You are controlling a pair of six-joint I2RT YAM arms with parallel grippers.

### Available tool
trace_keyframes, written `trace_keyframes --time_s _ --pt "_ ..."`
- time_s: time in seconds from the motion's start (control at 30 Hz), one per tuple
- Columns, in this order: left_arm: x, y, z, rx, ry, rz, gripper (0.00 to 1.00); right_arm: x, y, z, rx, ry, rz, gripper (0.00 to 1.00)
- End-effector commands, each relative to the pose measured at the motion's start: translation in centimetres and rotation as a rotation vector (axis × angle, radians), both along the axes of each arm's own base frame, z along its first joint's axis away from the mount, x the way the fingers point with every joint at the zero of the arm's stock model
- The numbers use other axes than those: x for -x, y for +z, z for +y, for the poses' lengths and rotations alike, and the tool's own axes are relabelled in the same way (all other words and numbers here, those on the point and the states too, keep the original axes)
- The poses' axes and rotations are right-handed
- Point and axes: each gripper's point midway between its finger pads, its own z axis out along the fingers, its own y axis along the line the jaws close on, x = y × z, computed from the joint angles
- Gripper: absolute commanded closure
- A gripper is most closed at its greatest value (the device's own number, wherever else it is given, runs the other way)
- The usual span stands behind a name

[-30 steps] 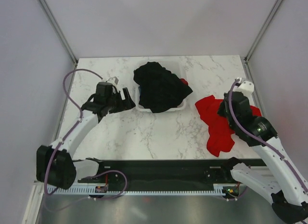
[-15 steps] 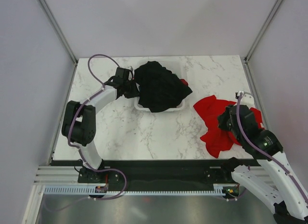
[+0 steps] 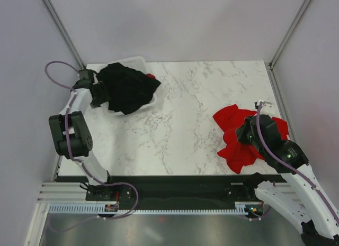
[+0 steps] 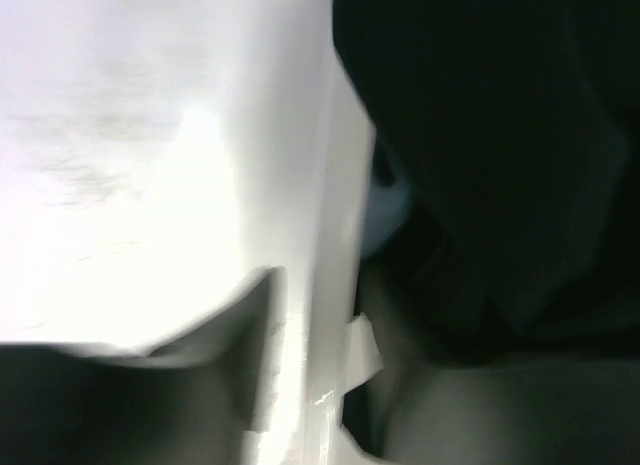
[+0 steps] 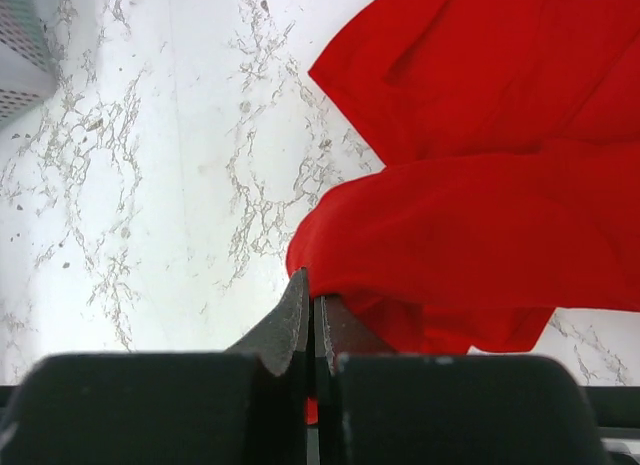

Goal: Fold and stack the t-shirts

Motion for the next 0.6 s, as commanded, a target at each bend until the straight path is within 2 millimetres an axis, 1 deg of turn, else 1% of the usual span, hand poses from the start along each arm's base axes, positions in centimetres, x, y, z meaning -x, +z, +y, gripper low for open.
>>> trace_keyframes --time_s 0.0,0.03,0.07,0.13,0.17,0.2,0.27,0.3,0.33,0.37,0.4,0.43,0.47,0.5,0.53,0.57 --pt "2.9 2.8 9.8 -0.162 0.29 0.054 0.32 -0.2 0.8 0.5 -0.022 0.022 -0.035 1.0" --pt "2.7 3.1 10.2 -0.155 0.312 0.049 0.01 -0.2 0.9 0.5 -0.023 0.021 -0.034 1.0" --pt "2.4 4.3 10.4 -0.163 0.32 0.038 0.0 -0.1 0.9 0.6 -0.024 0.03 -0.033 1.0" --pt "2.2 5.8 10.4 -0.153 0.33 0.015 0.0 0.1 0.8 0.5 -0.022 0.033 -0.028 1.0" --pt "2.1 6.9 10.3 -0.151 0.336 -0.002 0.0 0.1 0.8 0.5 -0.021 0.033 -0.03 1.0" --pt "2.2 9.0 9.9 -0.146 0.337 -0.054 0.0 0.2 0.9 0.4 -0.026 0.032 -0.037 1.0" --pt "2.4 12.0 8.9 -0.156 0.325 -0.129 0.0 0.2 0.9 0.4 -0.03 0.03 -0.037 1.0" --pt "2.8 14.5 8.2 -0.166 0.32 -0.193 0.0 0.2 0.8 0.5 -0.035 0.029 -0.035 1.0" --pt "2.6 16.1 6.2 -0.169 0.278 -0.236 0.0 0.2 0.7 0.6 -0.035 0.029 -0.03 1.0" --pt "2.5 17.1 5.0 -0.175 0.256 -0.264 0.0 0.2 0.5 0.8 -0.038 0.037 -0.025 1.0" --pt "1.9 18.3 3.2 -0.162 0.205 -0.31 0.0 0.0 0.3 0.9 -0.04 0.037 -0.018 1.0" --pt "1.2 19.2 -0.3 -0.154 0.097 -0.352 0.0 0.0 0.1 1.0 -0.04 0.041 -0.011 1.0" --pt "0.5 19.4 -2.5 -0.134 0.032 -0.369 0.0 0.1 0.1 1.2 -0.045 0.046 -0.005 1.0" --pt "-0.2 18.9 -4.9 -0.091 -0.045 -0.368 0.0 0.1 0.0 1.3 -0.047 0.048 0.0 1.0" --pt "-1.4 16.8 -7.3 -0.078 -0.113 -0.323 0.01 0.1 0.0 1.3 -0.051 0.049 -0.002 1.0" --pt "-2.5 16.5 -8.6 -0.071 -0.141 -0.317 0.02 0.2 0.0 1.3 -0.053 0.05 0.001 1.0"
